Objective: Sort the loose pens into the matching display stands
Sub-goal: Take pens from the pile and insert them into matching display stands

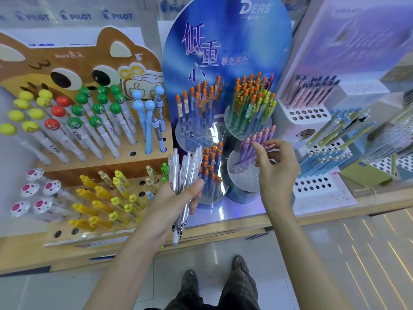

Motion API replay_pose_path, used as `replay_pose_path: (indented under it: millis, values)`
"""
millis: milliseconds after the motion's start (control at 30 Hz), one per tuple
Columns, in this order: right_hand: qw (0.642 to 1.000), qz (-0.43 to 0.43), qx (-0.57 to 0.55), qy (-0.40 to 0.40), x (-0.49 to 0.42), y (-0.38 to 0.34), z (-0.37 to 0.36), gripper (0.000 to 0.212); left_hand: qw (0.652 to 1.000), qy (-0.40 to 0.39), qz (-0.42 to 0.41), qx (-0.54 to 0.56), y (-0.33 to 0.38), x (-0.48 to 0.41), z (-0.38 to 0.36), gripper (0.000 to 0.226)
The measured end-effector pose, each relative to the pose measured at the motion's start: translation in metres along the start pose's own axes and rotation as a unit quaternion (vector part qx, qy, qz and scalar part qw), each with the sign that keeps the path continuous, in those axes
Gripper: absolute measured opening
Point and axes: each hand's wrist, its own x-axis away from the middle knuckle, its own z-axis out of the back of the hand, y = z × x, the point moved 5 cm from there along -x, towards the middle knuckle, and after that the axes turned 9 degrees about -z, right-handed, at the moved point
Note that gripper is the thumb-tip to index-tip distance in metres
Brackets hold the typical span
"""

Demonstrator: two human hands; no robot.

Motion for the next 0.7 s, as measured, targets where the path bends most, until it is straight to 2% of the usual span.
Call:
replay_pose_path:
  millis: [167,333,567,700]
  values:
    - [0.996,-0.004,0.045,-0.077,0.012,0.002,-0.018,0.021,1.0,0.002,-0.001,0.012,-0.001,0.001,0.0,0.012]
    - [0.991,-0.075,0.008,-0.109,0.017,0.009,-0.02,0.019,1.0,0.008,0.002,0.012,-0.002,0.0,0.006,0.023]
    - [0.993,-0.093,0.046,-0.063,0.015,0.016,-0.032,0.009,1.0,0.007,-0.006,0.009,0.0,0.0,0.008,0.018]
    - [0.985,-0.084,0.14,-0.053,0.017,0.03,-0.042,0.024,1.0,0.004,-0.001,0.017,0.001,0.002,0.008,0.017]
